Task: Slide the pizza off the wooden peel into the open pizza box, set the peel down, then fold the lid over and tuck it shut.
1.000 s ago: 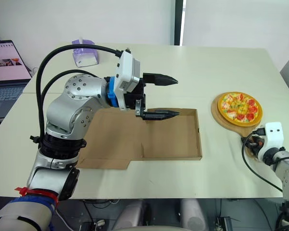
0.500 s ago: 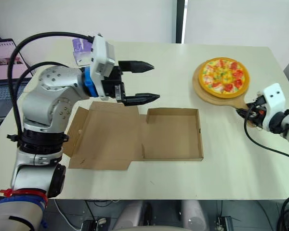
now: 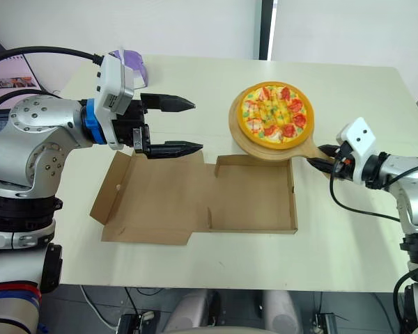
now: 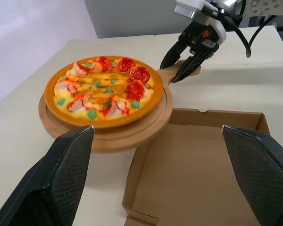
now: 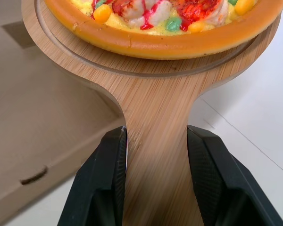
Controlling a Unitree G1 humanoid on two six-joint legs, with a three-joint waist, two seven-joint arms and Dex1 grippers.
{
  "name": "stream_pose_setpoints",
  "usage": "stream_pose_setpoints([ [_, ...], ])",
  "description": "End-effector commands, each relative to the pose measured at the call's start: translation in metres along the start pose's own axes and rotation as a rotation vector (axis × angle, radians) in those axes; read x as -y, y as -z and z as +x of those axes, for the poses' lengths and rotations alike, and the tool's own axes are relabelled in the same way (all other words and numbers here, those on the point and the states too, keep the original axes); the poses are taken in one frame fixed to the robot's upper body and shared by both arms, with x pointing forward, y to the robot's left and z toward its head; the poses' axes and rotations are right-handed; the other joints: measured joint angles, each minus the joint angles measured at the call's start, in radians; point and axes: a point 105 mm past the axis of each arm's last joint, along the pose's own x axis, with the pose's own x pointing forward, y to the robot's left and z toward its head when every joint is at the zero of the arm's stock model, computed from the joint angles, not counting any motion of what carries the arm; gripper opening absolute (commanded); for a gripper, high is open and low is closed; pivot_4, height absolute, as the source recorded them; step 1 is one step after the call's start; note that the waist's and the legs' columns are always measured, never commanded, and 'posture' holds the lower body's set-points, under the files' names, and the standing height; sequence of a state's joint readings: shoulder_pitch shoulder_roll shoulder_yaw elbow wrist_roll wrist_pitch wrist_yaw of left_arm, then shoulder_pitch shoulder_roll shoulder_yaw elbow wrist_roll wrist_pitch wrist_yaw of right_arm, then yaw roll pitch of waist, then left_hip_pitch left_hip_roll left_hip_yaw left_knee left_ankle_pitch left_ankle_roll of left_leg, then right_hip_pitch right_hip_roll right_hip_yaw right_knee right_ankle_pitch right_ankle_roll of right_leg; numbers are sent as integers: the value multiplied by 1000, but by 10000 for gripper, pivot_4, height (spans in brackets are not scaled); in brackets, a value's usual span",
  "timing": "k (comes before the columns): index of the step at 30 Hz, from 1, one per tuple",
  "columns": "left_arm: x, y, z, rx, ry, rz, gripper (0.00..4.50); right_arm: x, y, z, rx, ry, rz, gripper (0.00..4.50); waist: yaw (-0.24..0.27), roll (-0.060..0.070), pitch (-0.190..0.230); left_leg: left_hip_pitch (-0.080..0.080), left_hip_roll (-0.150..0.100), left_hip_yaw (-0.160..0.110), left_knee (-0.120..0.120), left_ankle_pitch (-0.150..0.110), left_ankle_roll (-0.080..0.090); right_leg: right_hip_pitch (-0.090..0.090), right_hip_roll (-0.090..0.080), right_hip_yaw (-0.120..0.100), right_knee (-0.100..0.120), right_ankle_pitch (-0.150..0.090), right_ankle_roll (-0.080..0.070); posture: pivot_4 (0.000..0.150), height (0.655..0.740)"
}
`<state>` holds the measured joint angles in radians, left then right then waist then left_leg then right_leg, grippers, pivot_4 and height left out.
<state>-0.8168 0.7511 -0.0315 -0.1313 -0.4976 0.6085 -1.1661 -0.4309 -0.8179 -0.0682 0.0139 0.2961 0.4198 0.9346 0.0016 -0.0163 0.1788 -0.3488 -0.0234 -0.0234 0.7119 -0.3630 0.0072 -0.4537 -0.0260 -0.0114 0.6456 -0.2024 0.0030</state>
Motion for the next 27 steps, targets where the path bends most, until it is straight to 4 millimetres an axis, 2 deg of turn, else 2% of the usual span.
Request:
stream_pose_setpoints([
  [1,4,-12,-5,8,0,41,45000,1,-20,-5,95,8,-103,15797,-1,0,0,0,0,0,0,0,0,0,0,0,0,0,0,1500,7400],
  [11,7,-11,-9,-17,13,33,45000,-10,-16,2,107,-51,-182,15797,-3,0,0,0,0,0,0,0,0,0,0,0,1,0,0,1500,7400],
  [27,13,-6,-9,-37,27,14,45000,-1,-9,4,147,6,-321,15797,-4,0,0,0,0,1,0,0,0,-1,0,1,1,0,0,1500,7400],
])
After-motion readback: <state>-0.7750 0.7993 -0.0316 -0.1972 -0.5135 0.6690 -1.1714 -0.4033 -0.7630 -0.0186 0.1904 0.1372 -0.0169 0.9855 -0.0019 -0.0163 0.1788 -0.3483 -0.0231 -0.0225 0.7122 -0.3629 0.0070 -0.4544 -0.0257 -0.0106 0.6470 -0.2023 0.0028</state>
